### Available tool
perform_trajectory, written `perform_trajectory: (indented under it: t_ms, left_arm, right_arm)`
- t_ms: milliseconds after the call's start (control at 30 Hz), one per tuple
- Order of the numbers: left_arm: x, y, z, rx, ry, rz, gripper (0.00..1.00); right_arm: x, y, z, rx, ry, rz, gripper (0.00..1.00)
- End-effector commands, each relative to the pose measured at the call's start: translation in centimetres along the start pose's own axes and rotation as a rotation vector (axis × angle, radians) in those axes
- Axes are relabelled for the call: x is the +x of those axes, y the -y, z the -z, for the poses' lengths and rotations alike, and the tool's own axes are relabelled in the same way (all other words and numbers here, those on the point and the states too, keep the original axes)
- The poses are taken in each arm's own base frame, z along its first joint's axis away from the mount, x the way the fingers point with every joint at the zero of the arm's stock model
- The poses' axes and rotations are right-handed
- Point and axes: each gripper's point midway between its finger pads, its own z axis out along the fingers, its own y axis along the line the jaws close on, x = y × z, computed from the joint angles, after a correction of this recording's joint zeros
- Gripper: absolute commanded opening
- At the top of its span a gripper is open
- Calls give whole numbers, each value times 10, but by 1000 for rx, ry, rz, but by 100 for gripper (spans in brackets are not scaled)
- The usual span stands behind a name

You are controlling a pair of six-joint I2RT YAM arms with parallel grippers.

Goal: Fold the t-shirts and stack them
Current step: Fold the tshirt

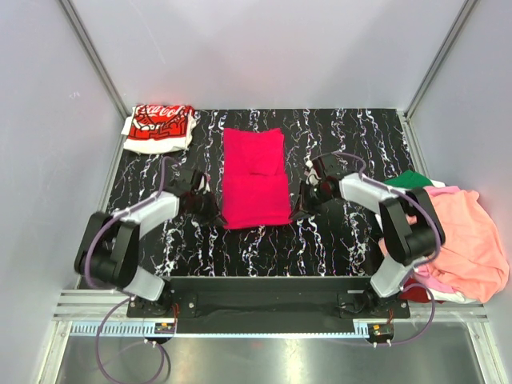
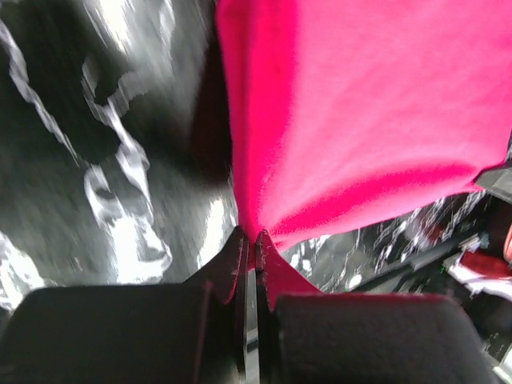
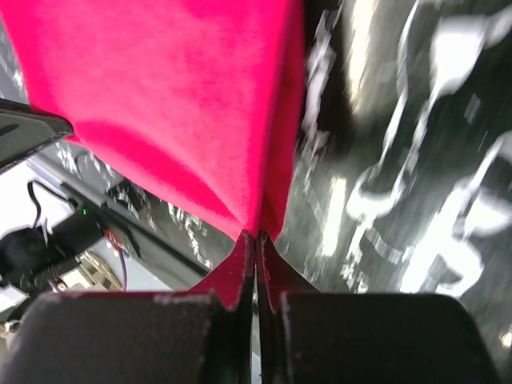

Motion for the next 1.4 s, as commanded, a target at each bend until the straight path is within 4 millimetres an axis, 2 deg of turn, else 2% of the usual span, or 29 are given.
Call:
perform_trajectory:
  t_ms: [0, 67, 100, 167, 267, 367, 433, 667, 733, 867, 900, 967, 1000, 1067, 1100, 1133, 1167, 1200, 1267, 1300, 1367]
  left_arm:
    - [21, 1, 15, -10, 23, -26, 0]
    - [39, 1, 19, -8, 14, -32, 0]
    - [45, 2, 19, -4, 11, -35, 0]
    - [60, -5, 20, -15, -10, -18, 0]
    - [71, -6, 30, -12, -11, -7, 0]
    - [75, -3, 44, -13, -8, -3, 0]
    - [72, 6, 55, 13, 17, -16, 0]
    - [70, 24, 86, 27, 25, -43, 0]
    - [65, 30, 92, 25, 39, -55, 0]
    - [43, 56, 109, 46, 80, -96, 0]
    - [38, 60, 106, 39, 71, -108, 0]
    - [25, 71, 108, 40, 72, -115, 0]
    - [20, 76, 109, 43, 78, -124, 0]
    - [9, 81, 107, 33, 74, -128, 0]
    - [0, 91, 113, 48, 91, -145, 0]
    - [-7, 94, 114, 50, 100, -146, 0]
    - [-12, 94, 109, 39, 80, -138, 0]
    - [-21, 103, 113, 56, 94, -156, 0]
    - [-31, 102, 105, 42, 69, -144, 0]
    - [-36, 104, 104, 44, 69, -148, 0]
    - [-49, 107, 100, 43, 68, -144, 0]
  right_arm:
    - [27, -3, 15, 19, 12, 9, 0]
    - [40, -5, 20, 17, 16, 17, 0]
    - [52, 3, 18, 34, -1, 1, 0]
    - [61, 3, 25, 29, 10, -6, 0]
    - [77, 6, 32, 28, 11, -17, 0]
    - [85, 2, 46, 30, 22, -18, 0]
    - [87, -5, 60, 26, 39, -12, 0]
    - [86, -27, 90, 2, 77, -14, 0]
    - [81, -34, 99, 4, 93, -4, 0]
    - [59, -42, 109, 41, 148, 17, 0]
    - [49, -50, 114, 35, 170, 34, 0]
    - [38, -47, 110, 77, 165, 45, 0]
    - [24, -54, 117, 73, 194, 56, 0]
    - [8, -50, 115, 102, 196, 53, 0]
    - [-3, -56, 122, 90, 218, 61, 0]
    - [-15, -52, 120, 95, 218, 42, 0]
    - [-22, -53, 121, 94, 223, 51, 0]
    - [-36, -54, 123, 96, 237, 49, 0]
    - [-47, -56, 122, 99, 234, 65, 0]
    - [-57, -62, 127, 92, 250, 79, 0]
    - [-69, -60, 121, 104, 238, 81, 0]
